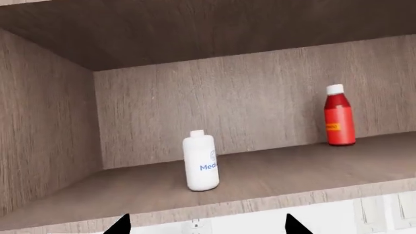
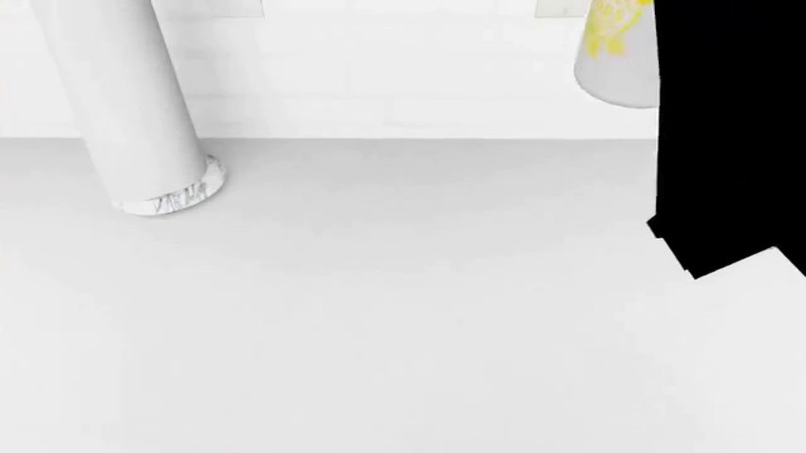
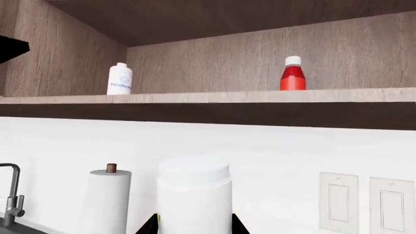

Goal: Pick and place the shaker into the drawer. Then close the cabinet.

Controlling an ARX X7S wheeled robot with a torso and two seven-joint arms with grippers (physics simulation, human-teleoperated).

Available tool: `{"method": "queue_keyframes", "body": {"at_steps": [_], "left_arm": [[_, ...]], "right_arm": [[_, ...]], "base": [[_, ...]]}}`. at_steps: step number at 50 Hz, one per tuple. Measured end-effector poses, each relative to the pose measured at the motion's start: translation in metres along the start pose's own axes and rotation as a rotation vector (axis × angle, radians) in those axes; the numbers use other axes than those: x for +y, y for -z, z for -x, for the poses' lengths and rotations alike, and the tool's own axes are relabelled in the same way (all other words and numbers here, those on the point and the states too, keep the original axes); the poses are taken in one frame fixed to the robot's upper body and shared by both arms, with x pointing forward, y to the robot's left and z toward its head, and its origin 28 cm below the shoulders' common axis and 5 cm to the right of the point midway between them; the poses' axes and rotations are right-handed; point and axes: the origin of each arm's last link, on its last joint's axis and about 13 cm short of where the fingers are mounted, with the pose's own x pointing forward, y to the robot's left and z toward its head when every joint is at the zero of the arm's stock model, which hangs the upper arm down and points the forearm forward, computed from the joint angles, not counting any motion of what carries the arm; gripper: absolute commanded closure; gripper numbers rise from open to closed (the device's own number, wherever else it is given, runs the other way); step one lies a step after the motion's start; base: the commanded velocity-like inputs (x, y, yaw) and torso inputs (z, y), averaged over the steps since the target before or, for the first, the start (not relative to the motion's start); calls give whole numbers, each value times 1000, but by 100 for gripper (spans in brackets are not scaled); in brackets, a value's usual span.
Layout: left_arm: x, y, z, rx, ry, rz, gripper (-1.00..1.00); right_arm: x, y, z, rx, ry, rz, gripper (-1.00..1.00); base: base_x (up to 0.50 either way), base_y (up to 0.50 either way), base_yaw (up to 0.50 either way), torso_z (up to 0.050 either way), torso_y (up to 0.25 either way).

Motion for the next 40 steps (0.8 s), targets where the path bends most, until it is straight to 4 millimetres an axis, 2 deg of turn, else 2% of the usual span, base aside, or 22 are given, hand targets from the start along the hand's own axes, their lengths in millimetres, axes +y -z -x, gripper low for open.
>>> {"method": "queue_keyframes", "body": {"at_steps": [8, 22, 40], "left_arm": [[-5, -16, -15, -35, -39, -23, -100], [-15, -32, -53, -25, -73, -29, -100], [-24, -45, -93, -9, -124, -5, -100]], "right_arm": [[-1, 10, 2, 10, -20, -2, 100], [-3, 28, 9, 10, -48, -8, 100], [-4, 35, 18, 10, -56, -13, 100]], "base": [[0, 0, 0, 2, 0], [0, 0, 0, 0, 1], [0, 0, 0, 0, 1]]}}
